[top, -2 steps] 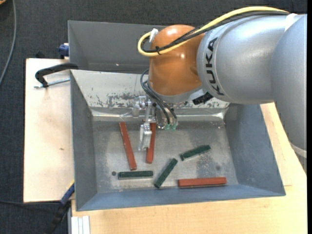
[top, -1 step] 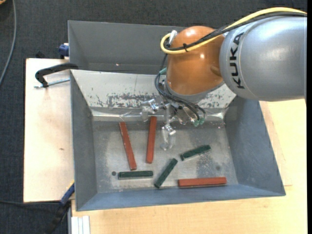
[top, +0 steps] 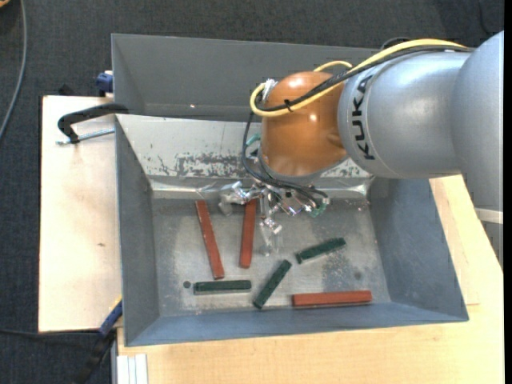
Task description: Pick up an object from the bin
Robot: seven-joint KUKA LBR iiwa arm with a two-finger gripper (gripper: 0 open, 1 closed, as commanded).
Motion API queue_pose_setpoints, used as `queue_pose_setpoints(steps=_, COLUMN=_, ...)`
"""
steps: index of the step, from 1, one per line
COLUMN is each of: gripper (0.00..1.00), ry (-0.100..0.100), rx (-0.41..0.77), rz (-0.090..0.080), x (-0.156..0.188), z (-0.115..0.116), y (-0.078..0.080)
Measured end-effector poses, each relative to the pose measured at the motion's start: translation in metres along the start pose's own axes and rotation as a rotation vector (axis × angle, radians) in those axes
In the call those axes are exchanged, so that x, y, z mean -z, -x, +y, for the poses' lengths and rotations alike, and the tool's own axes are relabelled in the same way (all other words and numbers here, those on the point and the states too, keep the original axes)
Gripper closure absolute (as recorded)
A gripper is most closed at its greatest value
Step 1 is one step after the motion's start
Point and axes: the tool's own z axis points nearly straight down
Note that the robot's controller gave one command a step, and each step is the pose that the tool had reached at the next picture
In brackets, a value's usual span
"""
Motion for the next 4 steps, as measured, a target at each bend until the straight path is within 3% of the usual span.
queue_pose_setpoints(steps=1, gripper=1.0, ry=0.001, rx=0.356, rz=-0.003, x=-0.026, z=-0.012, y=0.009)
queue_pose_setpoints(steps=3, gripper=1.0, ry=0.003, rx=0.355, rz=-0.001, x=-0.023, z=-0.011, y=0.008)
queue_pose_setpoints(steps=4, gripper=1.0, ry=0.004, rx=0.355, rz=0.001, x=-0.004, z=-0.011, y=0.009)
